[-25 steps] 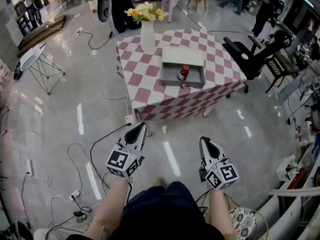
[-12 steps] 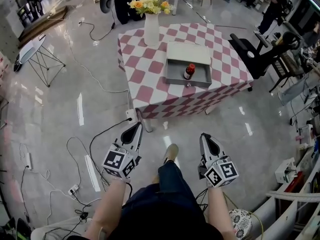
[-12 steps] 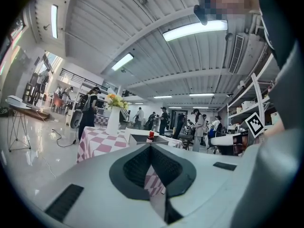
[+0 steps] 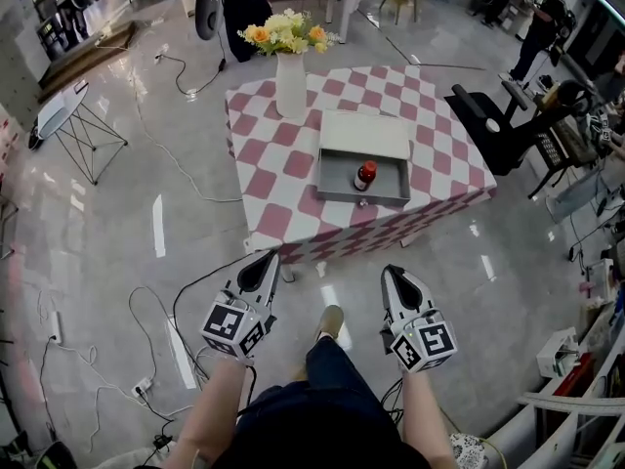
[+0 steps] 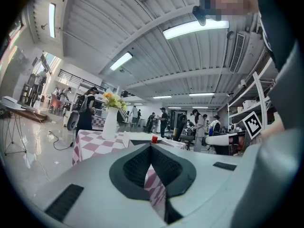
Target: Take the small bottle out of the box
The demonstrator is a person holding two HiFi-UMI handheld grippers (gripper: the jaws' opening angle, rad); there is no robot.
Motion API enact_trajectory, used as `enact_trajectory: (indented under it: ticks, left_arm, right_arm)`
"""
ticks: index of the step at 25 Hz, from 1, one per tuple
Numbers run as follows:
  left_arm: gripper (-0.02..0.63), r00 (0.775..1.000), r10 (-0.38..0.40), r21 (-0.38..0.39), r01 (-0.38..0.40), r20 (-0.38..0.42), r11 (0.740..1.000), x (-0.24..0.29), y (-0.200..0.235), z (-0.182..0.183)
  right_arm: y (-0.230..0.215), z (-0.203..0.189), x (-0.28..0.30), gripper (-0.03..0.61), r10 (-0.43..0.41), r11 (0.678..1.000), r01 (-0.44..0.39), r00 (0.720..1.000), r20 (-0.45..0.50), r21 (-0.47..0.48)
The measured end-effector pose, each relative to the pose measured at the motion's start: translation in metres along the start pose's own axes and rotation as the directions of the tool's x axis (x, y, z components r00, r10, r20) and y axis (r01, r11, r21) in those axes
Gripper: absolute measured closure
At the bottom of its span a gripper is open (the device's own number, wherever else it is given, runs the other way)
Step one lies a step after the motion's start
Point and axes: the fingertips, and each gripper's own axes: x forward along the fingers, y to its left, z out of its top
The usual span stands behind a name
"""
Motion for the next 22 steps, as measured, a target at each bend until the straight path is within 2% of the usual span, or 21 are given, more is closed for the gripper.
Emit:
enact_trajectory:
  ticks: [1,9,22]
  left_arm:
    - [0.612,1.000,-0.009,0.006,0.009,-0.002,1.000,0.009,-0.001,0.002]
    - [0.612,0.999,-0.042,0.016,0.042,-0.009,0.999,0.068,0.006,0.013]
    - [0.612,0.998,-0.059,0.014,0.059,-0.018,0.998,0.145,0.001,0.017]
  right_arm:
    - [-0.005,0.003,0.006,0.573,0.004,1.000,-0.004,1.000,0.001,0.000]
    - [-0.038,0.014,0.055,0.574,0.043,0.999,-0.043,0.999,-0.034,0.000]
    - [-0.107,0.023,0.100,0.574,0.053,0.998,-0.054,0.996,-0.077,-0.010]
